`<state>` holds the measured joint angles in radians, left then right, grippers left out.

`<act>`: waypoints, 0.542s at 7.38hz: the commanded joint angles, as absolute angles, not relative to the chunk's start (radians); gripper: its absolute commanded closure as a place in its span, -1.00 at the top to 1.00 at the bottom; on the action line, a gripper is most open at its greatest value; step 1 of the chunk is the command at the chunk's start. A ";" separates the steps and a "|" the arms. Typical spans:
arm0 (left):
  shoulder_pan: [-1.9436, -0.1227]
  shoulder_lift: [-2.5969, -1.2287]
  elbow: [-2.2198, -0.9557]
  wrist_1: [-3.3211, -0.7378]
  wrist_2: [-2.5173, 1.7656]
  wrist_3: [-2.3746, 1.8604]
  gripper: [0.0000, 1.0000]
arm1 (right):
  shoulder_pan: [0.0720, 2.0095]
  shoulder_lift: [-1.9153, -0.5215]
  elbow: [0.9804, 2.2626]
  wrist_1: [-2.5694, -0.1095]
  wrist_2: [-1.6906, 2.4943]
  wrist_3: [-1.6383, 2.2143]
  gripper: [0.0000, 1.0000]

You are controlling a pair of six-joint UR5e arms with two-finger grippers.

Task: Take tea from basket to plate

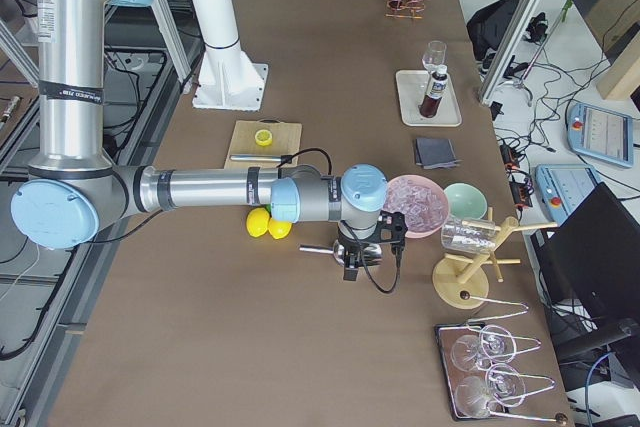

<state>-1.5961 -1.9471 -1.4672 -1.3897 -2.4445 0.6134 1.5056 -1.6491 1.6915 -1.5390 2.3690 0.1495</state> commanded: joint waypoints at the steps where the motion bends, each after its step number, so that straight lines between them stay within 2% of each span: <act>1: -1.597 -1.852 -1.523 -1.390 -2.438 0.376 0.96 | 1.508 -1.667 1.674 -1.514 2.372 0.153 1.00; 4: -1.614 -1.775 -1.516 -1.382 -2.401 0.143 0.96 | 1.555 -1.703 1.698 -1.526 2.378 0.146 1.00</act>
